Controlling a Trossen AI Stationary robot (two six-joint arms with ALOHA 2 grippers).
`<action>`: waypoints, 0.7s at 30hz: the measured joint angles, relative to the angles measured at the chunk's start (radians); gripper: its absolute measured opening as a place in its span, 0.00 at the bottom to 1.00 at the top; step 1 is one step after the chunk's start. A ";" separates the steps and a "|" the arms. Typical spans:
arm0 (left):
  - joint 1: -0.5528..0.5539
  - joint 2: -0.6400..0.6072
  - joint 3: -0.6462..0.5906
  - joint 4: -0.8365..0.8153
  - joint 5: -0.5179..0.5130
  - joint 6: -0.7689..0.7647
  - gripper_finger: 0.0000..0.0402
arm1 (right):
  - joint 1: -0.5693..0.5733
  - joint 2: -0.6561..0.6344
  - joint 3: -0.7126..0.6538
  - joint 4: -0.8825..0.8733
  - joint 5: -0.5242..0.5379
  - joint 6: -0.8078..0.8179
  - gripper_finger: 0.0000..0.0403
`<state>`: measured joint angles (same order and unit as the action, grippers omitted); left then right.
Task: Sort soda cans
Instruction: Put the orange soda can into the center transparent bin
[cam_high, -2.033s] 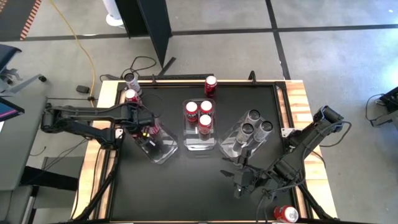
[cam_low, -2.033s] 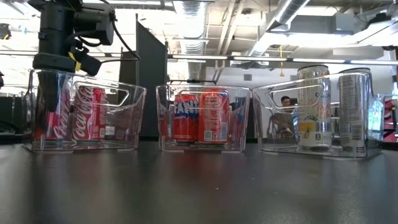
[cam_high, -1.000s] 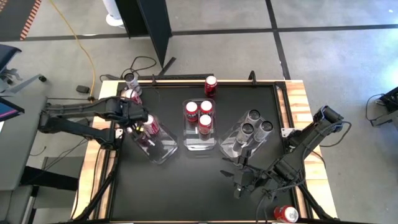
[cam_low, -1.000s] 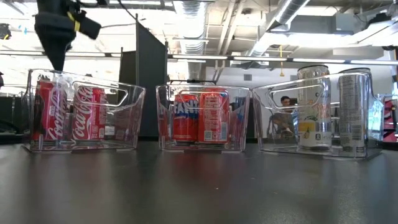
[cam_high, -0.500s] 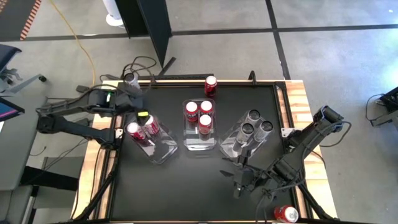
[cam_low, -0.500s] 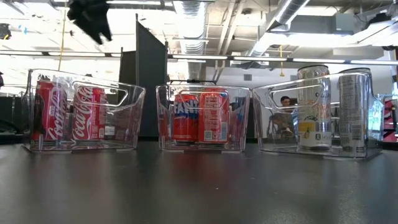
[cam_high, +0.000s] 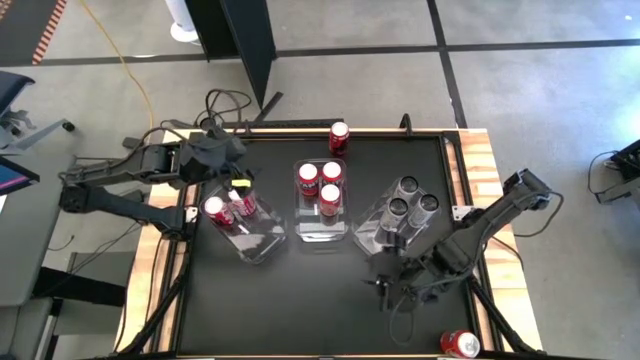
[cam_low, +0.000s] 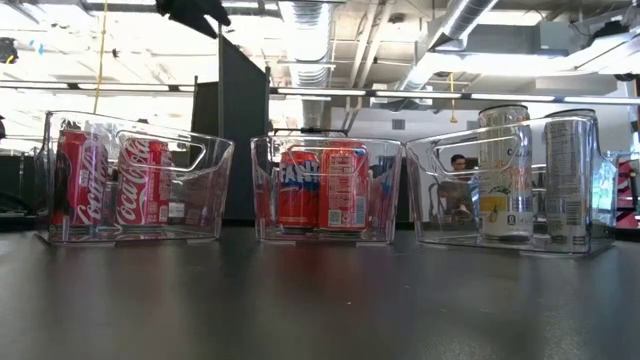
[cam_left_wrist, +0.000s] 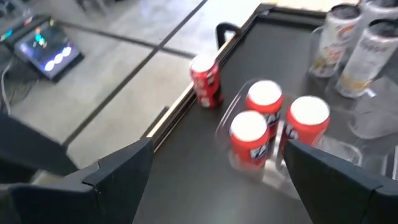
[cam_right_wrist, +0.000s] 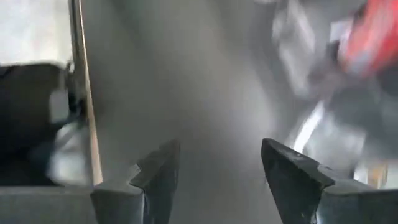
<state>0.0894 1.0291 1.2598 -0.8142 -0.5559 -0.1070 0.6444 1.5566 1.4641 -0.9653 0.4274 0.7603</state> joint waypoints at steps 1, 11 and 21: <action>-0.007 0.006 0.000 0.022 0.000 0.014 0.89 | -0.002 -0.001 0.021 -0.054 -0.051 0.057 0.61; -0.050 0.133 -0.089 0.308 0.066 0.180 0.88 | 0.109 -0.001 0.146 -0.446 -0.442 0.657 0.61; -0.051 0.269 -0.153 0.479 0.194 0.277 0.88 | 0.381 0.010 0.153 -0.386 -0.541 1.369 0.61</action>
<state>0.0387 1.2983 1.1072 -0.3357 -0.3614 0.1700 1.0259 1.5669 1.6169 -1.3516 -0.1132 2.1297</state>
